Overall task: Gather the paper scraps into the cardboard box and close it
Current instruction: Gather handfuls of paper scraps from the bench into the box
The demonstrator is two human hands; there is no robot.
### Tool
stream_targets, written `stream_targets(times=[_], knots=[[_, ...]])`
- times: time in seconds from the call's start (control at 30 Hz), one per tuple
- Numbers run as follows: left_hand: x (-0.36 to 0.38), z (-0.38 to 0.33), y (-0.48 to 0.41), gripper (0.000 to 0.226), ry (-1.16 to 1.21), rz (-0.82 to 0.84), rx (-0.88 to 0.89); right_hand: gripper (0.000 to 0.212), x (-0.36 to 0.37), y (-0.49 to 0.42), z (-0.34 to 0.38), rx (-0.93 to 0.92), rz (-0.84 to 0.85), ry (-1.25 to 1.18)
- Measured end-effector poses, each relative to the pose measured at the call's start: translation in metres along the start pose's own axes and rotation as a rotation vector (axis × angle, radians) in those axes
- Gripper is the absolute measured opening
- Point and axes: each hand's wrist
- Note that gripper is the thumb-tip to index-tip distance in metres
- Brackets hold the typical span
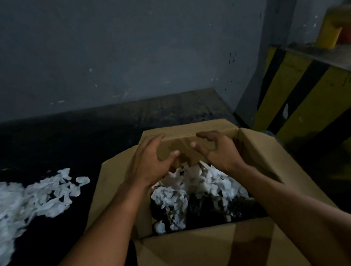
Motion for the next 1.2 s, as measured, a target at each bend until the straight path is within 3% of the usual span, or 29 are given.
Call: stream_targets(times=[0.27, 0.57, 0.83, 1.03, 1.2], knots=[[-0.047, 0.0, 0.051, 0.069, -0.008, -0.023, -0.063, 0.046, 0.029, 0.01, 0.064, -0.098, 0.028, -0.01], [-0.114, 0.054, 0.127, 0.063, -0.016, -0.224, -0.098, 0.05, 0.096, 0.017, 0.14, -0.214, 0.07, 0.039], [-0.202, 0.17, 0.257, 0.065, -0.139, -0.321, -0.156, 0.059, 0.237, 0.026, 0.256, -0.359, 0.14, -0.044], [-0.249, 0.246, 0.353, 0.063, -0.195, -0.4, -0.242, 0.087, 0.348, 0.045, 0.324, -0.399, 0.23, -0.106], [-0.261, 0.301, 0.406, 0.071, -0.216, -0.416, -0.359, 0.085, 0.421, 0.057, 0.352, -0.403, 0.328, -0.049]])
Point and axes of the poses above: each hand's wrist, its own y-axis away from the middle knuckle, its own x-axis out of the palm, z = x × y, and after that the axes turned 15 degrees about z, right-handed
